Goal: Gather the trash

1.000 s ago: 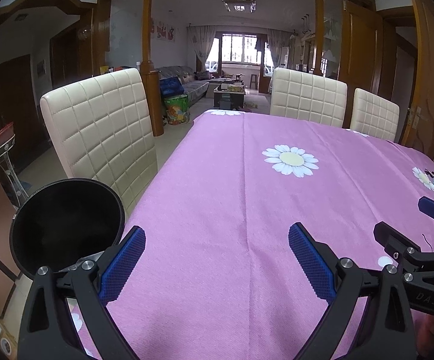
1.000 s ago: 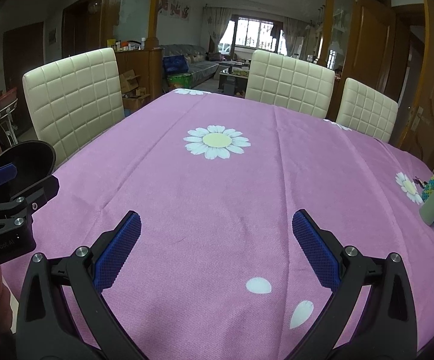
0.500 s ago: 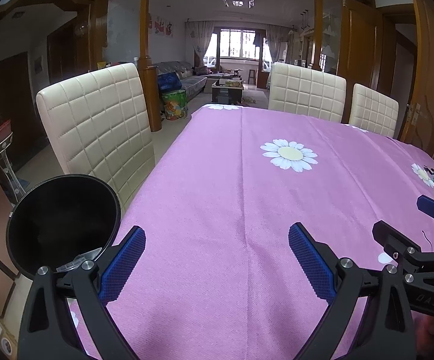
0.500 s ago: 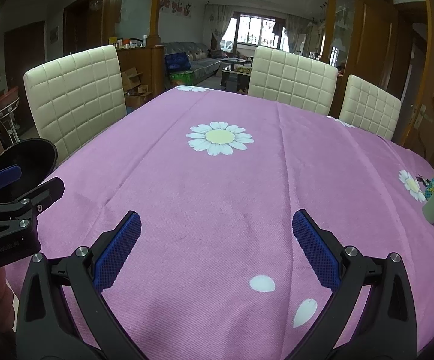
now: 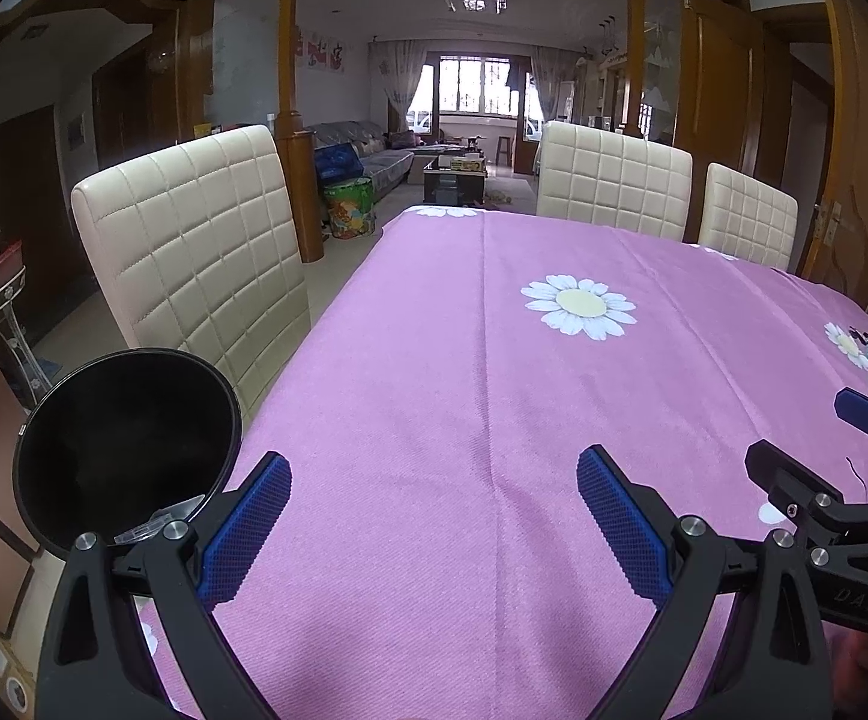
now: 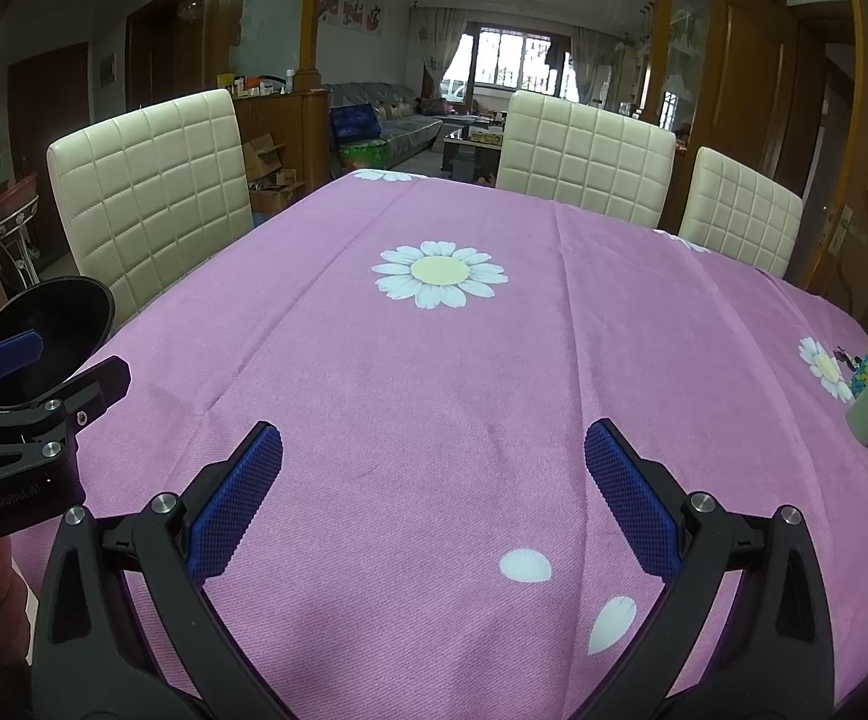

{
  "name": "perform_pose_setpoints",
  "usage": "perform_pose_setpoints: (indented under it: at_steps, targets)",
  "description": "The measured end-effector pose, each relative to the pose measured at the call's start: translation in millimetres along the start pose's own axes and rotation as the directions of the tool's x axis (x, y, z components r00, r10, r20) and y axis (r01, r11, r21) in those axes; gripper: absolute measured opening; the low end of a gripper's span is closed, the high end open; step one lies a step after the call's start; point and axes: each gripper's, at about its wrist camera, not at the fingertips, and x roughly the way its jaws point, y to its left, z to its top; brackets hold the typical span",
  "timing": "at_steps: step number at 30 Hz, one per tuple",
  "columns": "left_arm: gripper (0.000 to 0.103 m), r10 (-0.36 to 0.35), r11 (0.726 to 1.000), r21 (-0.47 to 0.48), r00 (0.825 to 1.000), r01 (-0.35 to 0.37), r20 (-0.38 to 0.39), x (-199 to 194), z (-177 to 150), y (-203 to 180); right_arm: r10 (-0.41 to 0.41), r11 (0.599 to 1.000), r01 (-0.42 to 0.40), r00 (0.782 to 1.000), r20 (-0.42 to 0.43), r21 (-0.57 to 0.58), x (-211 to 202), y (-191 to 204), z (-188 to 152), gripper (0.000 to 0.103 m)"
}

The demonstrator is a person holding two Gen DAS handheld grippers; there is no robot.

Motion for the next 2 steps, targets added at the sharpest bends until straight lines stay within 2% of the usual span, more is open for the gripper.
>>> perform_pose_setpoints:
  at_steps: [2]
  targets:
    - [0.094, -0.003, 1.000, -0.001, 1.000, 0.003, -0.001, 0.6, -0.2, 0.2, 0.001, 1.000, -0.001, 1.000, -0.001, 0.001, 0.8, 0.0, -0.6, 0.099]
